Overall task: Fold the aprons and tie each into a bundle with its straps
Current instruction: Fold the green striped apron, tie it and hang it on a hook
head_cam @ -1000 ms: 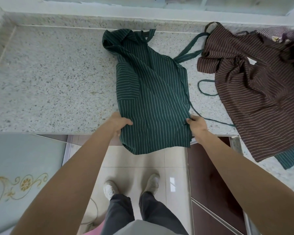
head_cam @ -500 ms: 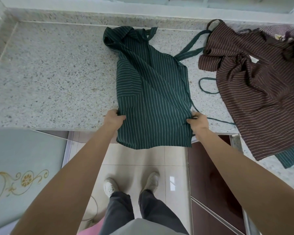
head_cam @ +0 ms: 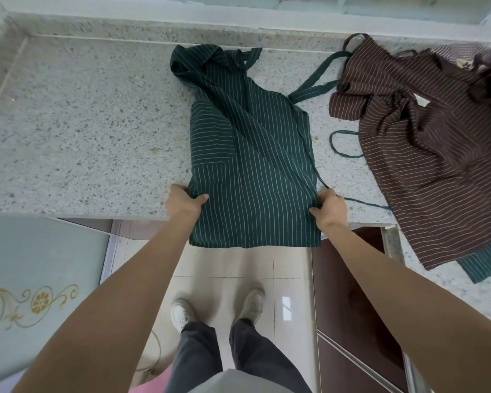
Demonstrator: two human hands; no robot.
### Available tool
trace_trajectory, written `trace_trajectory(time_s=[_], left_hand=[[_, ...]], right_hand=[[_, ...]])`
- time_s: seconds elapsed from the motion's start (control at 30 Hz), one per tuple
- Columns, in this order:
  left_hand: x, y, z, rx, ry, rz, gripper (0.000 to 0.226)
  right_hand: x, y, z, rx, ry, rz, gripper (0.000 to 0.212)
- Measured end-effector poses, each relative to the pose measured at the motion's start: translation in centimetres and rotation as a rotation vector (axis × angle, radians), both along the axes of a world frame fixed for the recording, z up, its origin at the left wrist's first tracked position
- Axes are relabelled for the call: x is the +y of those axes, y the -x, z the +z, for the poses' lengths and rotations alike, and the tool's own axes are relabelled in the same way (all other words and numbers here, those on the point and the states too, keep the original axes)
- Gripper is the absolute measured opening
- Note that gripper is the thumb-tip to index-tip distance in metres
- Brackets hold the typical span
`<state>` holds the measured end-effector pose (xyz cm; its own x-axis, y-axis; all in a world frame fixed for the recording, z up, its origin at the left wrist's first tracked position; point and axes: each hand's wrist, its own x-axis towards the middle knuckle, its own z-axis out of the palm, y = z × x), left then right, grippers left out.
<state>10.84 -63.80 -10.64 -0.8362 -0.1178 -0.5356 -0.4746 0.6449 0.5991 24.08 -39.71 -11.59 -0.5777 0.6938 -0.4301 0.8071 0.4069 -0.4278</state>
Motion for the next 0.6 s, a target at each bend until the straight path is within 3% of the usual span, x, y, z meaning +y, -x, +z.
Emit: trace_trajectory(time_s=[0.17,0.37,0.6], left_hand=[[1.1,0.7,0.8,0.049,0.045,-0.079,0.061],[2.4,3.6,2.7,0.122,0.013,-0.150,0.053],[4.0,10.1,3.8,0.118,0.027,-0.293,0.045]], right_hand=[[-0.2,1.5,1.5,0.018,-0.047,0.179,0.048],[-0.1,5.7,3.9,0.084,0.106,0.211,0.047],[0.6,11.8,4.2,-0.151,0.185,0.203,0.056]])
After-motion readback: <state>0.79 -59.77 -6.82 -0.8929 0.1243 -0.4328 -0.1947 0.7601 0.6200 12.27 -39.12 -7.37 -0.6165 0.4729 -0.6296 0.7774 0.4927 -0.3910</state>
